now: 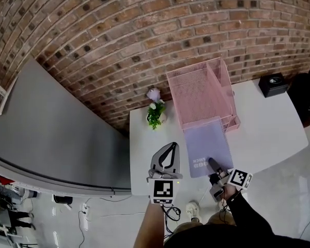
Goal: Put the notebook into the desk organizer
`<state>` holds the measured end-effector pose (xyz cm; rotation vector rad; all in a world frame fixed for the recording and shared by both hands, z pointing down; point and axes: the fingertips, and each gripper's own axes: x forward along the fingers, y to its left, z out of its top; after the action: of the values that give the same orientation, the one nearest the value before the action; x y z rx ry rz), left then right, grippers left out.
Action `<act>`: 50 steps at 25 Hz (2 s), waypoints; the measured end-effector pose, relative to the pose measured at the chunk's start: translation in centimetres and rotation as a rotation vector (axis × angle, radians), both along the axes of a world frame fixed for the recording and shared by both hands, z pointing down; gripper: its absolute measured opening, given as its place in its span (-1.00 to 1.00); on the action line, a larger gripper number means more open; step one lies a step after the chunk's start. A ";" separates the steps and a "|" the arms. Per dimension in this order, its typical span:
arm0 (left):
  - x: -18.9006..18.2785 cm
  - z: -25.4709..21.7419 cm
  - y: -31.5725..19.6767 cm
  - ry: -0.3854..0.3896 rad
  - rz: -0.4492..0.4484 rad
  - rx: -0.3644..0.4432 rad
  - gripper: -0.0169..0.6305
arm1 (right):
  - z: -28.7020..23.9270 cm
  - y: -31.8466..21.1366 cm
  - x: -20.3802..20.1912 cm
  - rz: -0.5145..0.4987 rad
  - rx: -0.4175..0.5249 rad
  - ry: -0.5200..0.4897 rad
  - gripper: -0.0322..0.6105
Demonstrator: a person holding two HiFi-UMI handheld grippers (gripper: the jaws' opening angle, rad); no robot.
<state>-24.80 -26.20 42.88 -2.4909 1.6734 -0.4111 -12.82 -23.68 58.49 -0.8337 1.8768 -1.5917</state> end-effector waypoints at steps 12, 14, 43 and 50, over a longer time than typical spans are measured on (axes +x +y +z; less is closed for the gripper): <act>-2.3 -0.8 -0.1 0.036 0.035 0.019 -0.92 | 0.6 -1.7 -0.4 0.099 -0.031 0.079 -0.81; -2.7 -1.1 0.1 0.046 0.045 0.029 -0.92 | 0.5 -2.1 -0.3 0.108 -0.035 0.092 -0.81; -1.4 -0.6 -9.3 0.044 -0.020 0.020 -0.92 | -1.0 -12.5 0.2 0.029 0.027 0.079 -0.81; -1.7 -0.7 -9.6 0.038 -0.043 0.019 -0.92 | -1.3 -14.8 0.4 0.042 0.043 0.076 -0.80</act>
<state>-26.49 -35.81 42.21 -2.4687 1.7388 -0.3519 -12.47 -38.51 57.18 -0.9206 1.9264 -1.5088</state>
